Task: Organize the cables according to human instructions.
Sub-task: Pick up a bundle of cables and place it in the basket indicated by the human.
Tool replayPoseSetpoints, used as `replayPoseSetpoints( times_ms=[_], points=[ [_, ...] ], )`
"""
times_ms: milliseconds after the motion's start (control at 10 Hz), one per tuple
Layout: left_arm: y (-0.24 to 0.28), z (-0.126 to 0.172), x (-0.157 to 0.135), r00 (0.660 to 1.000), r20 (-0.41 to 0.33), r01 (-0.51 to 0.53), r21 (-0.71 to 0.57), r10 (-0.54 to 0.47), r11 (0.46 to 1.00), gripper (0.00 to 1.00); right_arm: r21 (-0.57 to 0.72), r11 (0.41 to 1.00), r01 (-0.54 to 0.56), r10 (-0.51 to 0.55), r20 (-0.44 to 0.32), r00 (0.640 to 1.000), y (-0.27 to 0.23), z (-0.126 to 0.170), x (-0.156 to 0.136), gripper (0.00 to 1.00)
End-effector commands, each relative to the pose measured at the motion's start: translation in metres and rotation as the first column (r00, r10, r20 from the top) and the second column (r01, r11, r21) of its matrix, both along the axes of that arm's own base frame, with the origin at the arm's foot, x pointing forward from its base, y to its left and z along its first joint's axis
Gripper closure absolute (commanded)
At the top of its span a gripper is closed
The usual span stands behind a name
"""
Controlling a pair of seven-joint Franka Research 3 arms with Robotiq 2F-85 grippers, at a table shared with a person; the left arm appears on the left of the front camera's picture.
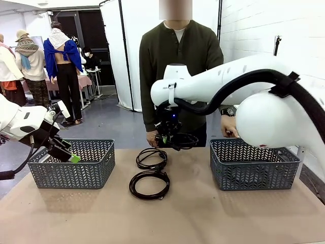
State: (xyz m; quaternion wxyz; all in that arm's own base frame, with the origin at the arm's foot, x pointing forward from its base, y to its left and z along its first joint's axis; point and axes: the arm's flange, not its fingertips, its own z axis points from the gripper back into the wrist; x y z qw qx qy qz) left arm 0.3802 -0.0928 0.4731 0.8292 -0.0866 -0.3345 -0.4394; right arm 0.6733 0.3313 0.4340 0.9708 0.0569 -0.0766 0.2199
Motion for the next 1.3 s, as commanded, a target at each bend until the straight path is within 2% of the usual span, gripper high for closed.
replayPoseSetpoints(
  times_ms=[0, 300, 600, 700, 800, 900, 1200],
  points=[
    [0.002, -0.002, 0.002, 1.000, -0.001, -0.001, -0.008, 0.001, 1.000, 0.00, -0.091, 0.968, -0.235, 0.236, 0.001, 0.972, -0.025, 0.020, -0.025, 1.00],
    [0.002, -0.002, 0.002, 1.000, -0.001, -0.001, -0.008, 0.001, 1.000, 0.00, -0.141, 0.885, -0.444, 0.443, -0.038, 0.896, -0.053, 0.047, -0.057, 1.00],
    [0.002, -0.002, 0.002, 1.000, -0.001, -0.001, -0.008, 0.001, 1.000, 0.00, -0.073, 0.826, -0.559, 0.554, -0.080, 0.829, -0.089, 0.072, -0.086, 1.00],
    [0.002, -0.002, 0.002, 1.000, -0.001, -0.001, -0.008, 0.001, 1.000, 0.00, -0.029, 0.828, -0.560, 0.556, -0.091, 0.826, -0.096, 0.074, -0.087, 1.00],
    [0.002, -0.002, 0.002, 1.000, -0.001, -0.001, -0.008, 0.001, 1.000, 0.00, -0.002, 0.846, -0.533, 0.530, -0.092, 0.843, -0.100, 0.074, -0.085, 1.00],
    [0.002, -0.002, 0.002, 1.000, -0.001, -0.001, -0.008, 0.001, 1.000, 0.00, -0.092, 0.835, -0.542, 0.536, -0.080, 0.840, -0.084, 0.079, -0.075, 1.00],
    [0.002, -0.002, 0.002, 1.000, -0.001, -0.001, -0.008, 0.001, 1.000, 0.00, -0.092, 0.835, -0.542, 0.536, -0.080, 0.840, -0.084, 0.079, -0.075, 1.00]
  ],
)
